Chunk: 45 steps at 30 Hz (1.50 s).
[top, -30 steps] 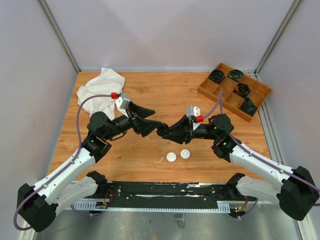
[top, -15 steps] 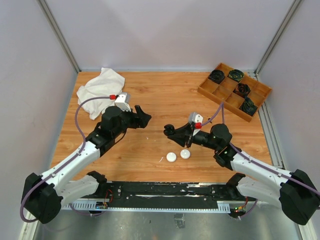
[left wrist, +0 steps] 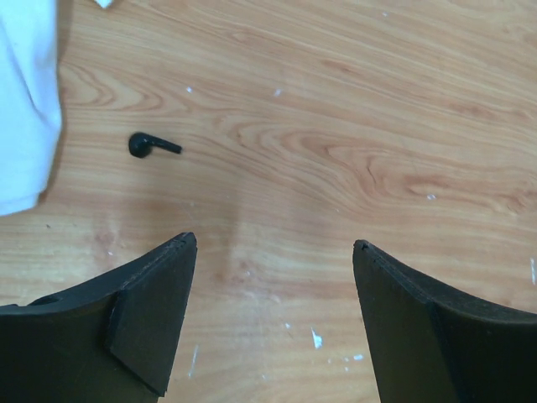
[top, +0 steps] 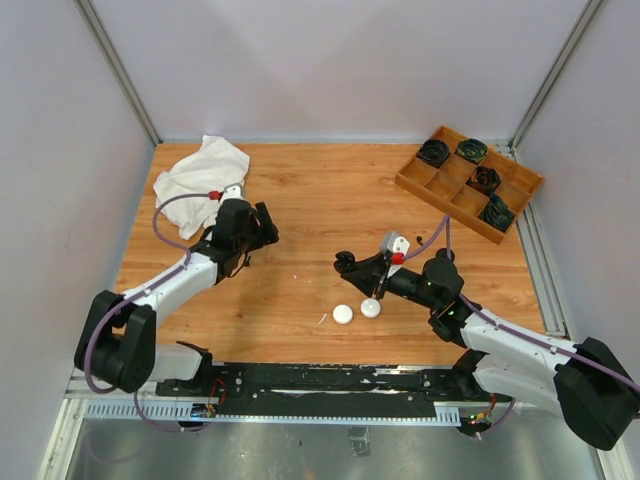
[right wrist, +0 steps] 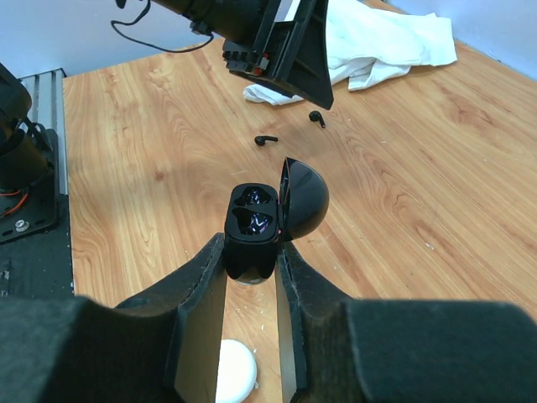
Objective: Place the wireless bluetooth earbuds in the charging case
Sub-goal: Pick up the earbud from the center of the board.
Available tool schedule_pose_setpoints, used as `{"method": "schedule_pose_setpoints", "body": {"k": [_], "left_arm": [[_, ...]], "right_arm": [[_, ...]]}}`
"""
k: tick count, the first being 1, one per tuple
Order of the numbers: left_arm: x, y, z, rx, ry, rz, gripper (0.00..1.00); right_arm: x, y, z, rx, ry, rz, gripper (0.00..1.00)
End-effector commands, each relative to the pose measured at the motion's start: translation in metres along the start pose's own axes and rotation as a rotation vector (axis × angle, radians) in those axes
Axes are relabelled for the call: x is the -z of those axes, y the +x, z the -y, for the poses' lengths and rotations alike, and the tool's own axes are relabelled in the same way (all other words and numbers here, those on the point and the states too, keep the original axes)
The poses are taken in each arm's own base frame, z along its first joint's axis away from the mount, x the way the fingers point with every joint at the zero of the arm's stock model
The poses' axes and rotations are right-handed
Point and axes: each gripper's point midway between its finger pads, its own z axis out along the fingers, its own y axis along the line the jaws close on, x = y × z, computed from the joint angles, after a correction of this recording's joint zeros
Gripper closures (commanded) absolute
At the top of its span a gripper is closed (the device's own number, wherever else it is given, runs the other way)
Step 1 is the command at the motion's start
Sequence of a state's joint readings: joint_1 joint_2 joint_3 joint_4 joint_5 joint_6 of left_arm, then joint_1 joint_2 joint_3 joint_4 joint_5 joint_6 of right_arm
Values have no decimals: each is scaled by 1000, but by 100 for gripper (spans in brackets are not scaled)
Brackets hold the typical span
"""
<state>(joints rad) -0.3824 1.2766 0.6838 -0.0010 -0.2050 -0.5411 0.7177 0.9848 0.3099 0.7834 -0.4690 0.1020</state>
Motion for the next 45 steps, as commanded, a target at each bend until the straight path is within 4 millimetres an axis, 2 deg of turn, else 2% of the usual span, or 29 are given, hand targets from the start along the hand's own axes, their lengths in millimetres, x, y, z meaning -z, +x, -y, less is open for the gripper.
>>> {"method": "schedule_pose_setpoints", "body": {"k": [1,9,13,18,25,30,38,45], "left_arm": [[-22,-38,2,28,-25,90,19],[-76,-40,-8,1,-84,22,20],[-92,-38,-17,-1,-107,-2,19],[-107,-23,-20,-4,-94,-62,19],[-109,4,-24,8,-78,-127,19],[-104,15,-30,8,-90,-155,19],[-95,24,-42,4,-129,-169,19],[-86,24,-42,10,-130,-173,19]], "right_arm": [[2,-10,7,48,35,55,99],[5,-9,10,60,60,61,98],[6,-7,12,62,67,56,98],[6,-6,13,61,71,53,98],[5,-6,12,61,68,53,98],[6,-7,12,61,68,56,98],[6,-9,10,57,60,61,98],[6,-10,10,58,59,66,98]]}}
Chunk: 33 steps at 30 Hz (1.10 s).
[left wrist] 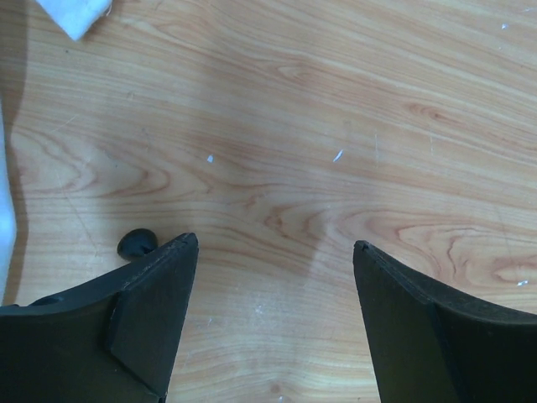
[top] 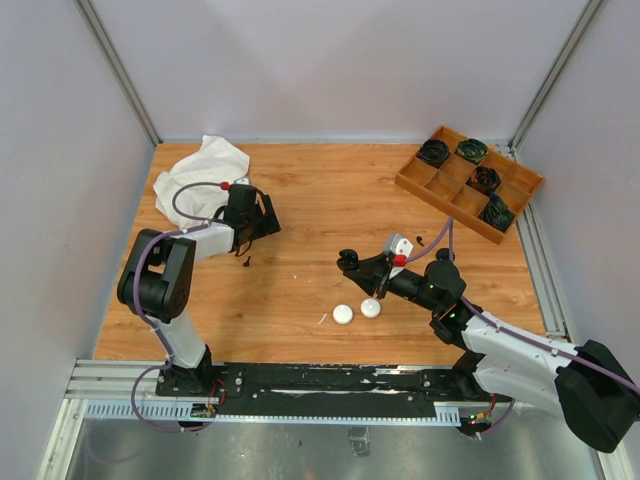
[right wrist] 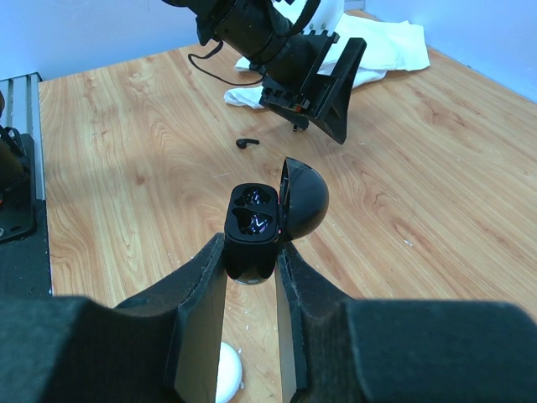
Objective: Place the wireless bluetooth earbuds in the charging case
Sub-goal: Pick up the earbud from the center of the board.
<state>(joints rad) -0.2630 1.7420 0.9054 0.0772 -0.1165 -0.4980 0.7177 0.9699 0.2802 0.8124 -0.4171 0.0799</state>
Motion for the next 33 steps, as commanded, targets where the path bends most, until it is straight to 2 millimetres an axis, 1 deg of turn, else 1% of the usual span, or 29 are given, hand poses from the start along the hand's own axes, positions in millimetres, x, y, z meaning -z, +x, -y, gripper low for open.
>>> {"method": "schedule_pose_setpoints", "body": {"k": [1,5,10,12,14,18,22,26,30,33], "left_arm": [[11,8,-12,7,-36,-23,19],[21,-2,-10,3,-34,-4,19],[35,-23,2,-5,5,44,19],[37,-29,2,-20,-4,52,19],[37,-33,-3,-41,-37,56,20],[34,-38,-16,-65,-92,34,22],[27,-36,-32,-108,-150,-31,26],[19,-36,-40,-122,-157,-89,31],[8,-28,-46,-138,-152,-164,42],[2,-24,-45,-153,-141,-198,51]], "right_arm": [[2,-12,2,29,7,51,98],[1,-12,2,27,5,51,98],[1,-13,1,28,3,53,98],[1,-13,1,28,2,53,98],[1,-13,1,27,3,52,98],[2,-11,1,28,5,48,97],[2,-12,1,30,4,48,97],[2,-12,2,32,6,49,97],[2,-11,1,32,5,48,97],[2,-12,1,33,5,49,97]]}}
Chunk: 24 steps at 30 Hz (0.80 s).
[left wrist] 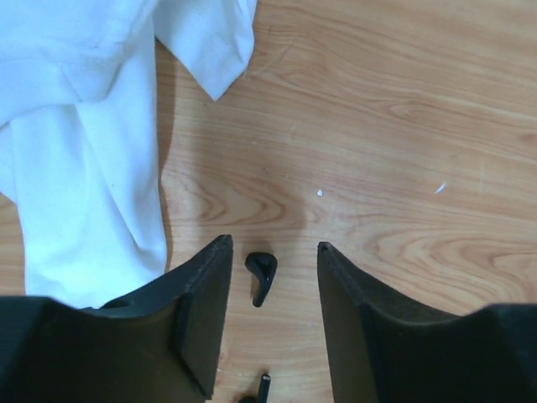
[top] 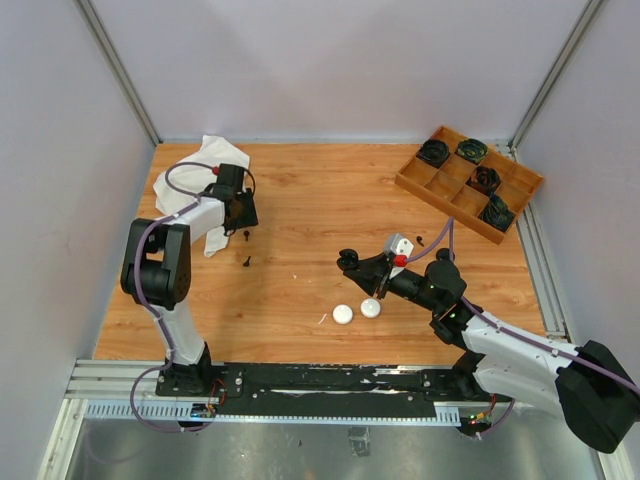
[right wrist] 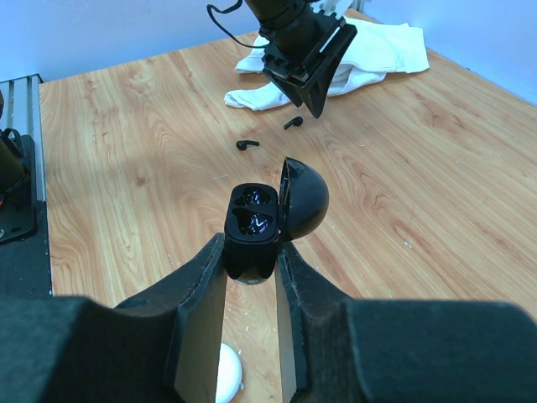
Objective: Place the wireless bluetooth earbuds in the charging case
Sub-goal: Pick up the earbud from the center of the board.
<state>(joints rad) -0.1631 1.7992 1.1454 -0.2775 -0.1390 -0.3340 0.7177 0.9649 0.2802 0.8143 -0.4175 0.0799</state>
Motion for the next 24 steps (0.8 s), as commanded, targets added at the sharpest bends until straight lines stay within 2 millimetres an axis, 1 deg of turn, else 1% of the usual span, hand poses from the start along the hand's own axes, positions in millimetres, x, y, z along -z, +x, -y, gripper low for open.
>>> {"method": "schedule_pose_setpoints", "body": {"k": [1,6,11,19,24], "left_arm": [[-7,9,0,-55,13,-82,53],[-15,17,-4,-75,-7,-122,60],[-17,22,-10,-89,-33,-147,61],[-15,33,-16,-110,-56,-193,62],[-16,35,-16,-115,-52,-208,62]], "right_arm": [[2,-10,2,30,5,44,97],[2,-10,2,30,6,44,97],[2,-11,1,29,5,46,97],[2,-11,1,29,2,47,97],[2,-11,0,28,1,44,98]]}}
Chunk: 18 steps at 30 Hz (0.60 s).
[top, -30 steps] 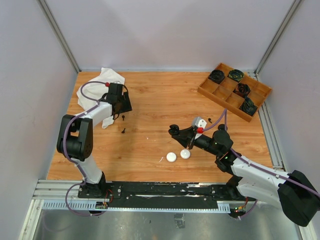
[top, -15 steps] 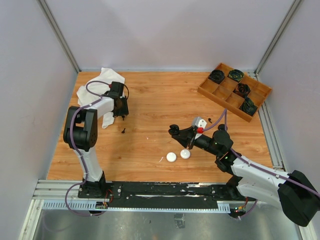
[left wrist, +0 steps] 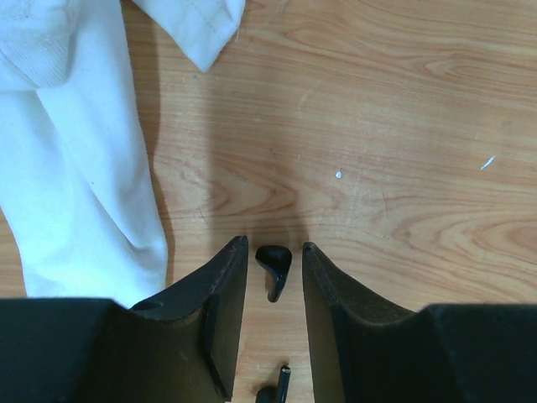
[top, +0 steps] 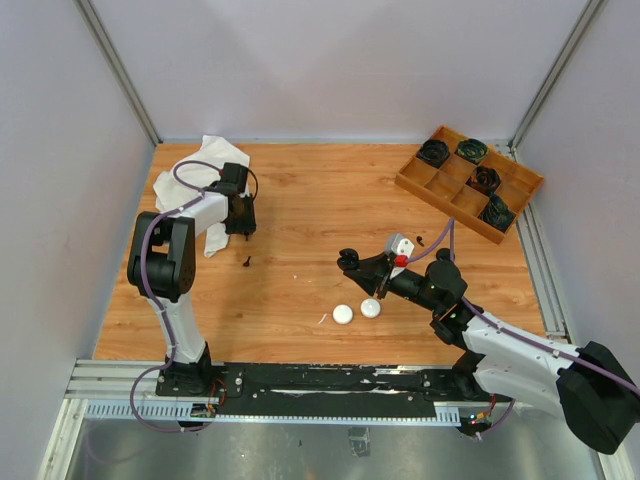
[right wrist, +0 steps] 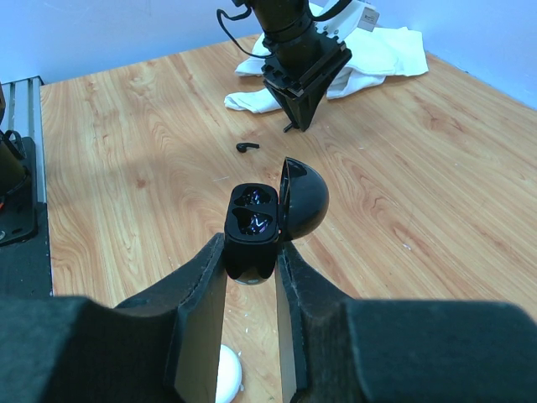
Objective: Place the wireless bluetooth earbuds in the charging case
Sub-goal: Pick up the earbud from the center of the board.
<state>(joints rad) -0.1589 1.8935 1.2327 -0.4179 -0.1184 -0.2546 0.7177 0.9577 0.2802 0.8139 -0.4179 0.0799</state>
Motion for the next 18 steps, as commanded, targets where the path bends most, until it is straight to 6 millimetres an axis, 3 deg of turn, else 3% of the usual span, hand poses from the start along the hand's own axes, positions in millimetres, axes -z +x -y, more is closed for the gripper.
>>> {"method": "schedule_pose_setpoints", "body": {"k": [1,18], "left_arm": [[-6,12,-7,-22,-23,-67,62],[-12,31,-5,-37,-7,-137,67]], "right_arm": [[2,-8,1,27,2,36,97],[0,-10,0,21,-7,35,97]]}}
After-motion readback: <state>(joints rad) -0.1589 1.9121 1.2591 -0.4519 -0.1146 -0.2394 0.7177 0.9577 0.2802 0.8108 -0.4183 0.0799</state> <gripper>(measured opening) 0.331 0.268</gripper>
